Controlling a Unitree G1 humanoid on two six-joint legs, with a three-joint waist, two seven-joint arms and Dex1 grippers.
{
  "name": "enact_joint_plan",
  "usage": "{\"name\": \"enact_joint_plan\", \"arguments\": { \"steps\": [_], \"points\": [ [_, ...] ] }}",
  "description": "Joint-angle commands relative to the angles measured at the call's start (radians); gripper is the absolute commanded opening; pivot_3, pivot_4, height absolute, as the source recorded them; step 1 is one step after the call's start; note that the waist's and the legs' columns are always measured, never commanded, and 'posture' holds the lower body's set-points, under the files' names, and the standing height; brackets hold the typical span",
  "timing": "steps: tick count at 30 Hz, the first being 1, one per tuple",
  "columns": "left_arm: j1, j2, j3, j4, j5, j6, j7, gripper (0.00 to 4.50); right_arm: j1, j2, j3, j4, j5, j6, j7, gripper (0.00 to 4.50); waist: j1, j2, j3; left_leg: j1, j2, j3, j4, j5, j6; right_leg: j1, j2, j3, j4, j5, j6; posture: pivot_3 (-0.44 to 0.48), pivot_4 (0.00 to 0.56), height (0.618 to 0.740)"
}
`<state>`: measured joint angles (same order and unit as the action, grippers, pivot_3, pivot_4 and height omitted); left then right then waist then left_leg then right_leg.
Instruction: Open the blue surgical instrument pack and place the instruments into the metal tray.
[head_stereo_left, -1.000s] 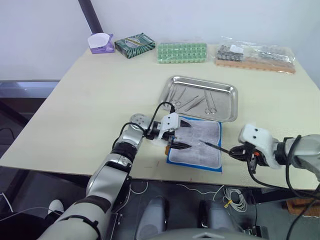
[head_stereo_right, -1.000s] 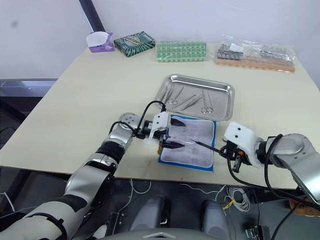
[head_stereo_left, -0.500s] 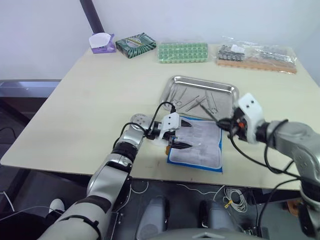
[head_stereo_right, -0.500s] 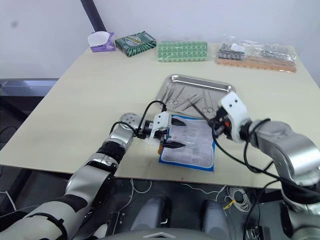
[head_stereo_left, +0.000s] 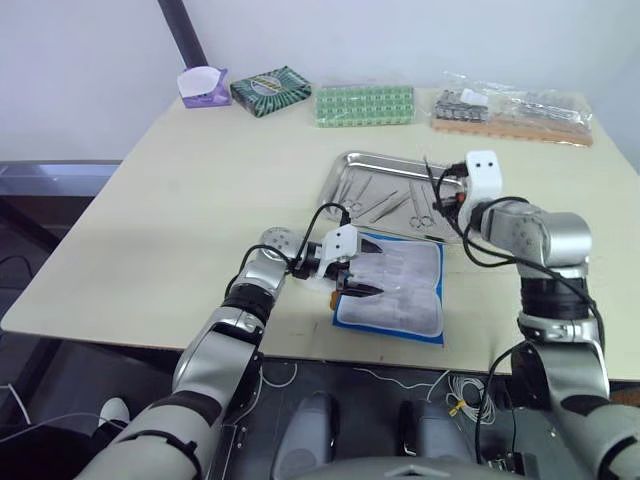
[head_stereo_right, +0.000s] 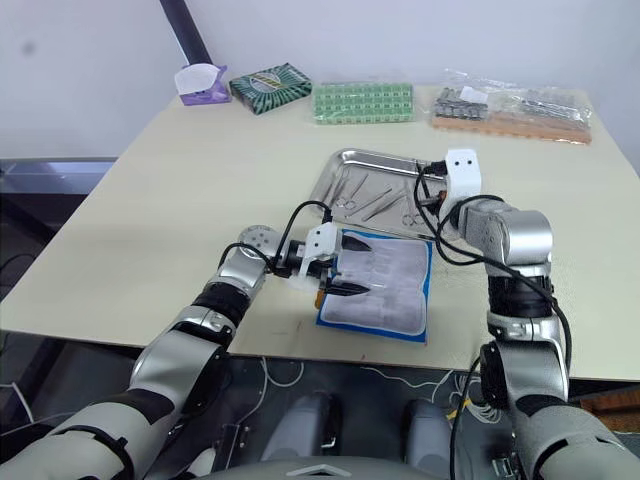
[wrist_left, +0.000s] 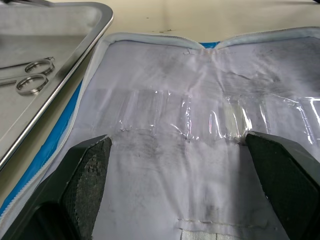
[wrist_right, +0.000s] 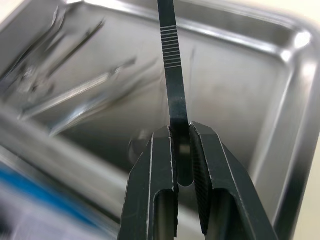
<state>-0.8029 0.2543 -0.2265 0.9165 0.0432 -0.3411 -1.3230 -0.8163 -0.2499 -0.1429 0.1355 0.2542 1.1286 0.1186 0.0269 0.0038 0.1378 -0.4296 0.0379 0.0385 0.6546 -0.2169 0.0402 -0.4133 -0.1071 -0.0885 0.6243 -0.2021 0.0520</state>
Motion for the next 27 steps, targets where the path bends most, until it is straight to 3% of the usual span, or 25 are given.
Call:
{"name": "enact_joint_plan", "arguments": {
  "steps": [1,11,27],
  "points": [
    [0.055,-0.014,-0.048,0.069,0.045,0.026,0.017,4.5,-0.037,0.012,-0.039,0.092,-0.018,-0.084,-0.032,0.04,0.0,0.0,0.0,0.0,0.0,0.0,0.0,0.0,0.0,0.0,0.0,0.0,0.0,0.0,0.0,0.0,0.15,0.74],
    [0.066,-0.015,-0.048,0.056,0.043,0.03,0.019,4.5,-0.091,0.024,-0.032,0.286,-0.048,-0.168,-0.052,0.04,-0.011,0.001,0.0,0.0,0.0,0.001,0.0,0.0,0.0,0.001,0.0,0.001,0.0,0.0,0.0,0.0,0.15,0.74],
    [0.066,-0.018,-0.049,0.056,0.041,0.033,0.02,4.5,-0.092,0.031,-0.029,0.301,-0.046,-0.168,-0.036,0.04,-0.011,0.001,0.0,0.0,0.0,0.0,0.0,0.0,0.0,0.001,0.0,0.001,0.0,0.0,0.0,0.0,0.15,0.74]
  ]
}}
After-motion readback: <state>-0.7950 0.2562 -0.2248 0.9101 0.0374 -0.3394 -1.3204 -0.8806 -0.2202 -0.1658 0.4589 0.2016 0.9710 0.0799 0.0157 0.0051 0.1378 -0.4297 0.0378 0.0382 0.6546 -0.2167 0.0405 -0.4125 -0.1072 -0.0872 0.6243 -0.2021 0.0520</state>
